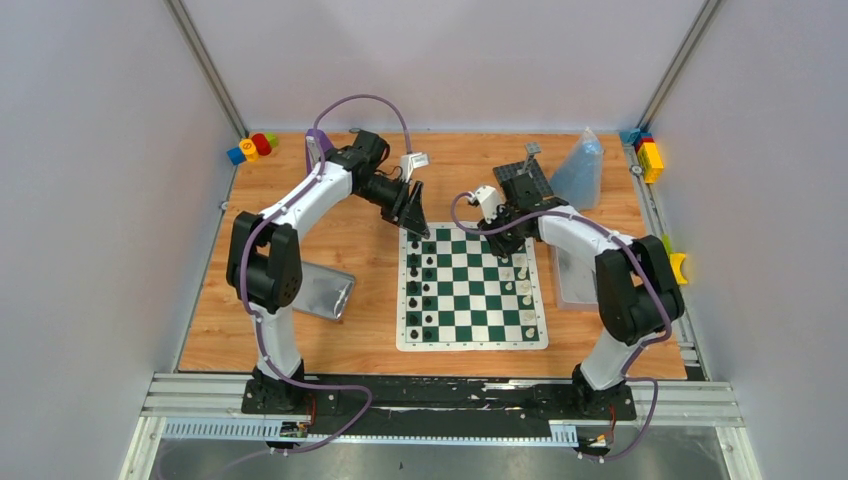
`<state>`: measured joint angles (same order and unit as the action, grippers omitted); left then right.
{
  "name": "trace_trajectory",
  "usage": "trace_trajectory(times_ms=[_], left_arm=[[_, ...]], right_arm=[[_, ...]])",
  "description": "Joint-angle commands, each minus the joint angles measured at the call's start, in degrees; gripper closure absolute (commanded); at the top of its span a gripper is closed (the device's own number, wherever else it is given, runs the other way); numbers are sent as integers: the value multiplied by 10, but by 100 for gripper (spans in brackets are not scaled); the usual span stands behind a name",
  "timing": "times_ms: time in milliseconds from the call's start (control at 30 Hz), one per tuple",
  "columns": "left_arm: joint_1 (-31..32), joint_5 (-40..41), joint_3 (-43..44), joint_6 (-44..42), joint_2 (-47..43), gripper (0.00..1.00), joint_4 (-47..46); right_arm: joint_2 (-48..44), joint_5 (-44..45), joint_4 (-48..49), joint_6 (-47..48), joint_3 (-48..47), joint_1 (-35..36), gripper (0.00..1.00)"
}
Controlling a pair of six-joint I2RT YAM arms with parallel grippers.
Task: Set up the chess pieces on the board
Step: Adjust the chess piece on the chessboard.
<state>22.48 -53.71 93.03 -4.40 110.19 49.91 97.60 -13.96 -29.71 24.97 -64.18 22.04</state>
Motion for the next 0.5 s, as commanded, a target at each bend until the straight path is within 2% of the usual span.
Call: trace_trajectory(times_ms=[0, 467], left_arm=[[1, -1, 0, -13, -39, 38, 1], [2, -1, -2, -16, -41, 35, 3]], right_arm=[[23, 19, -12, -16, -30, 0, 77], [58, 53, -20, -21, -58, 1, 74]])
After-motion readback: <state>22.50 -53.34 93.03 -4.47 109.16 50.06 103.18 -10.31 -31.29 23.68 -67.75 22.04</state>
